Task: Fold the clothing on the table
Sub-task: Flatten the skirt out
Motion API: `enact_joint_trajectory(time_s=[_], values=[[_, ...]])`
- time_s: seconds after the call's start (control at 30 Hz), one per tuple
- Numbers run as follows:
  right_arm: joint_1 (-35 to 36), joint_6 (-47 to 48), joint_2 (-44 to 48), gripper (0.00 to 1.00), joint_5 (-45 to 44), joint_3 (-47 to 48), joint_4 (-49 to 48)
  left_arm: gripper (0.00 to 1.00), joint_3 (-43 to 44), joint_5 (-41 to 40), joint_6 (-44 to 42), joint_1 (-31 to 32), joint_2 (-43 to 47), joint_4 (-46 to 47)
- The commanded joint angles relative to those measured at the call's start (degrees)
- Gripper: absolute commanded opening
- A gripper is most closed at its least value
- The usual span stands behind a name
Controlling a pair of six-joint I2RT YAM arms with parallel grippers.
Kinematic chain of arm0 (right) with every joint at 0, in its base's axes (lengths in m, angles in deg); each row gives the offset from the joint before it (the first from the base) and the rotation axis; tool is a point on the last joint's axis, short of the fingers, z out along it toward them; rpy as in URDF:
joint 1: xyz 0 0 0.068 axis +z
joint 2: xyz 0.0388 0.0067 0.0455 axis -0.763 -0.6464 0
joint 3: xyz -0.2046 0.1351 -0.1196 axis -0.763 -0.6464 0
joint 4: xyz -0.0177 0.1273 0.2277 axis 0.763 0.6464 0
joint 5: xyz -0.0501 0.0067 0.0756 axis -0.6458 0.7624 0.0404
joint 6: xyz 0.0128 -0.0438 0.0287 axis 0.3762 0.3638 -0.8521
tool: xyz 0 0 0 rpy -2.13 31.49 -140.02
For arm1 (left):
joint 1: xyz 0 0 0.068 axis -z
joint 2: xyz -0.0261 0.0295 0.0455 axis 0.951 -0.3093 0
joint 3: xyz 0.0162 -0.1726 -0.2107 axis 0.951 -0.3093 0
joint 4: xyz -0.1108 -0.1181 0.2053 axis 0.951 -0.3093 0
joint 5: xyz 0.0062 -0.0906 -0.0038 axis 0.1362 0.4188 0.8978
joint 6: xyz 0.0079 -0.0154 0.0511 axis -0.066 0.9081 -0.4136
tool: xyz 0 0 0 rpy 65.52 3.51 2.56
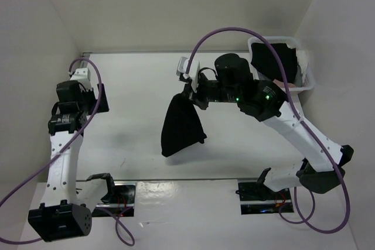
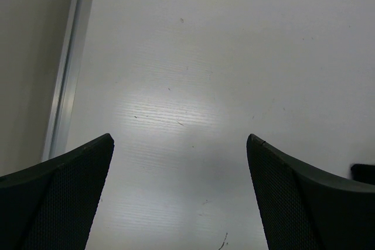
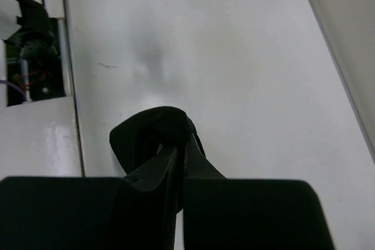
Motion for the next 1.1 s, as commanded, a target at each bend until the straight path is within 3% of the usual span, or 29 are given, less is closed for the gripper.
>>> enact_joint_trajectory(time_s=[0.0, 0.43, 0.57, 0.77, 1.07], values=[[0.4, 0.4, -1.0, 0.00, 9.9, 5.7, 2.9, 1.00, -0.5, 1.8, -1.6, -0.3, 2.1, 2.3], [0.4, 0.3, -3.3, 0.00, 21.0, 10.4, 5.2, 1.00, -1.1, 3.4, -2.1, -0.3, 2.6, 2.8], [0.4, -1.6, -6.7, 0.00, 21.0, 5.3, 1.7, 1.00, -1.1, 3.4, -2.1, -0.3, 2.6, 2.8], [-1.4, -5.2, -10.9, 0.00, 3.7, -2.0, -8.5, 1.00, -1.1, 3.4, -2.1, -0.3, 2.6, 2.8], [-14.7, -9.3, -22.3, 0.00, -9.8, -1.1, -18.3, 1.00, -1.1, 4.0, -2.1, -0.3, 3.2, 2.8]])
